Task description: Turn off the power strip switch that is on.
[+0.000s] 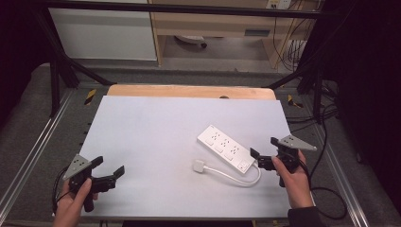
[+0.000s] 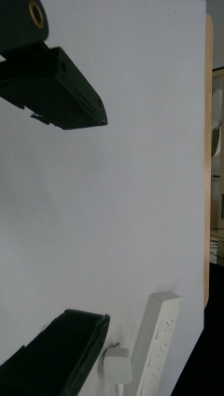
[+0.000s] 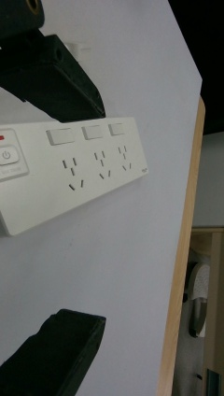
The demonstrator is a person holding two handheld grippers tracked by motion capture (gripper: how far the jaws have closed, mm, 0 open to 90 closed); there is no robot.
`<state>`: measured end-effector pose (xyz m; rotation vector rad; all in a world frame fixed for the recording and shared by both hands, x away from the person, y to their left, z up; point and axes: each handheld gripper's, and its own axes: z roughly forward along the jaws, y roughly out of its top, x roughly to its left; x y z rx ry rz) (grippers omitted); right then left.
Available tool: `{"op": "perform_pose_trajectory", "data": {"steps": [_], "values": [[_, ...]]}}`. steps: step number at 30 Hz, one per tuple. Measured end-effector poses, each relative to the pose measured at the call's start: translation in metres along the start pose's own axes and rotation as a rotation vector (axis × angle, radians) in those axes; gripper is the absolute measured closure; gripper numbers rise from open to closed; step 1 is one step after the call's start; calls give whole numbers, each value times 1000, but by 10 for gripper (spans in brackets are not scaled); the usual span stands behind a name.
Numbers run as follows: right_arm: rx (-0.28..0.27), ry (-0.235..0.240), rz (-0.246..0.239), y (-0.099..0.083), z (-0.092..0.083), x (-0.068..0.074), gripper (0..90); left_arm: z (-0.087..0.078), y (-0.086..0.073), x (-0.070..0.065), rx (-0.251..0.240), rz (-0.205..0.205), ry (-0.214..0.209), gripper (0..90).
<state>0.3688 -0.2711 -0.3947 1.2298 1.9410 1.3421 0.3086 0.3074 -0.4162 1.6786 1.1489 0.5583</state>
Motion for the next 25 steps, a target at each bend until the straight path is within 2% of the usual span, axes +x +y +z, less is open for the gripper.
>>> {"op": "perform_pose_trajectory", "data": {"steps": [7, 11, 18, 21, 25], "values": [[-5, -16, 5, -10, -7, -11, 39, 0, 0, 0, 1, 1, -1, 51], [-11, -60, -17, -18, -7, -16, 46, 0, 0, -1, 1, 0, -1, 51], [1, -123, -20, -34, -3, -27, 46, 0, 0, -1, 3, 5, -1, 51], [34, -129, -6, -40, 0, -29, 46, 0, 0, -1, 5, 10, 0, 50], [102, -176, -8, -45, 4, -33, 42, 1, 0, -1, 5, 13, -3, 51]]}}
